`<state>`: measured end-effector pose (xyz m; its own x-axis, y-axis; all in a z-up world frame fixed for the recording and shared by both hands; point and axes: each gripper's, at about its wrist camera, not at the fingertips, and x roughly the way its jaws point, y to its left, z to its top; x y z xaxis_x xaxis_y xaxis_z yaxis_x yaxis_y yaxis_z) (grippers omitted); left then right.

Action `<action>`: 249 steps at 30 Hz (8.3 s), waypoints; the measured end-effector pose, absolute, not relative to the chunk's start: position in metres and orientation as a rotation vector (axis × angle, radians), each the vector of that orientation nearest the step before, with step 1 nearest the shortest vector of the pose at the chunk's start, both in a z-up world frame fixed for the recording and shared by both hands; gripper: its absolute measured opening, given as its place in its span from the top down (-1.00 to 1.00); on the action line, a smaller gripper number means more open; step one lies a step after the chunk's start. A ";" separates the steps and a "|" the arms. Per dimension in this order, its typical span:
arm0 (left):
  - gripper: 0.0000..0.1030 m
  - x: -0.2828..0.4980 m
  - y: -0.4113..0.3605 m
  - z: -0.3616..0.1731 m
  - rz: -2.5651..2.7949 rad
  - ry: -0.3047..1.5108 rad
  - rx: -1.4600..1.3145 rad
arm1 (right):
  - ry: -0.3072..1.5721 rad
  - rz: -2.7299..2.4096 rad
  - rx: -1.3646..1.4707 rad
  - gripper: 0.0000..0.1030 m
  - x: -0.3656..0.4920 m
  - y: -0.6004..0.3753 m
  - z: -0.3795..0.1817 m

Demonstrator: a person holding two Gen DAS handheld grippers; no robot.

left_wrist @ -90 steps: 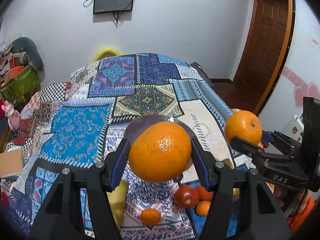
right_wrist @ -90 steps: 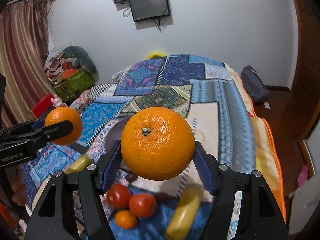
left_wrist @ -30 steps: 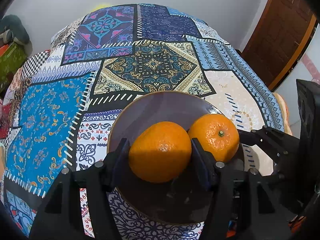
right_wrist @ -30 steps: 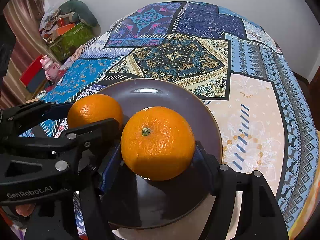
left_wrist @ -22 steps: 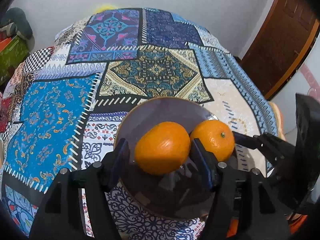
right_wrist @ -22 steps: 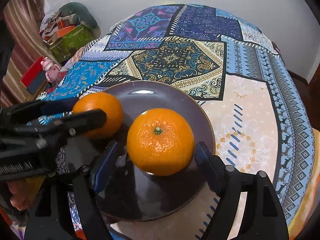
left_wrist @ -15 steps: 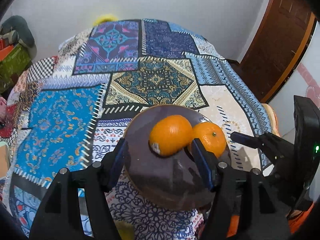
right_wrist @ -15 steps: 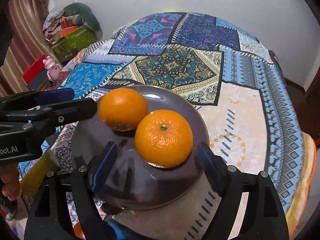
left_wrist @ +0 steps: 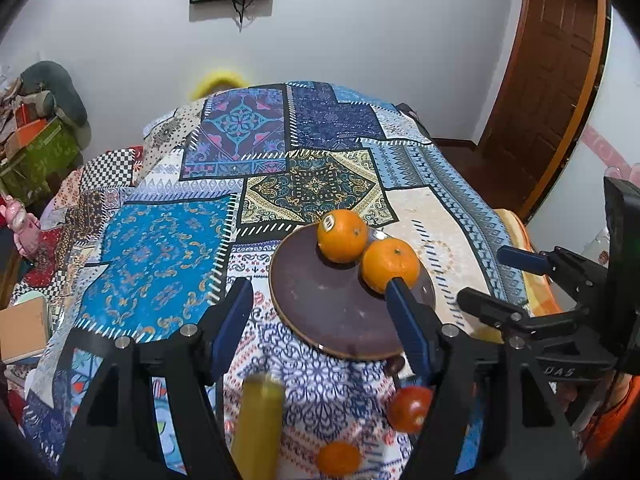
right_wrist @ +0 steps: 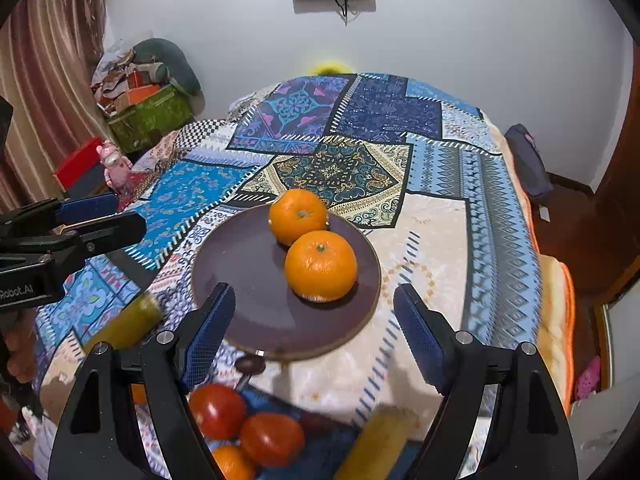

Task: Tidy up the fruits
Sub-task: 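Place both oranges on the dark plate and open both grippers, then grasp a red tomato with the right gripper while the left gripper grasps another tomato, then carry both tomatoes onto the plate beside the oranges and release them, then grasp a small mandarin with the right gripper while the left gripper grasps another mandarin, then place both mandarins on the plate and open both grippers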

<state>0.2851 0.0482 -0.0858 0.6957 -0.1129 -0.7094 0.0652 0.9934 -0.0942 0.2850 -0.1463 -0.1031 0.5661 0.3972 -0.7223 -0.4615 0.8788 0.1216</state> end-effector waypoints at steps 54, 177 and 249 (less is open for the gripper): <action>-0.34 0.247 -0.023 -0.179 -0.240 1.005 -0.048 | 1.016 0.567 0.016 0.12 0.230 -0.174 -0.178; 0.00 0.222 0.044 -0.120 -0.088 0.899 -0.049 | 0.874 0.571 -0.018 0.03 0.225 -0.158 -0.119; 0.32 0.304 0.029 -0.130 -0.120 0.864 -0.042 | 0.883 0.566 0.003 0.30 0.296 -0.132 -0.142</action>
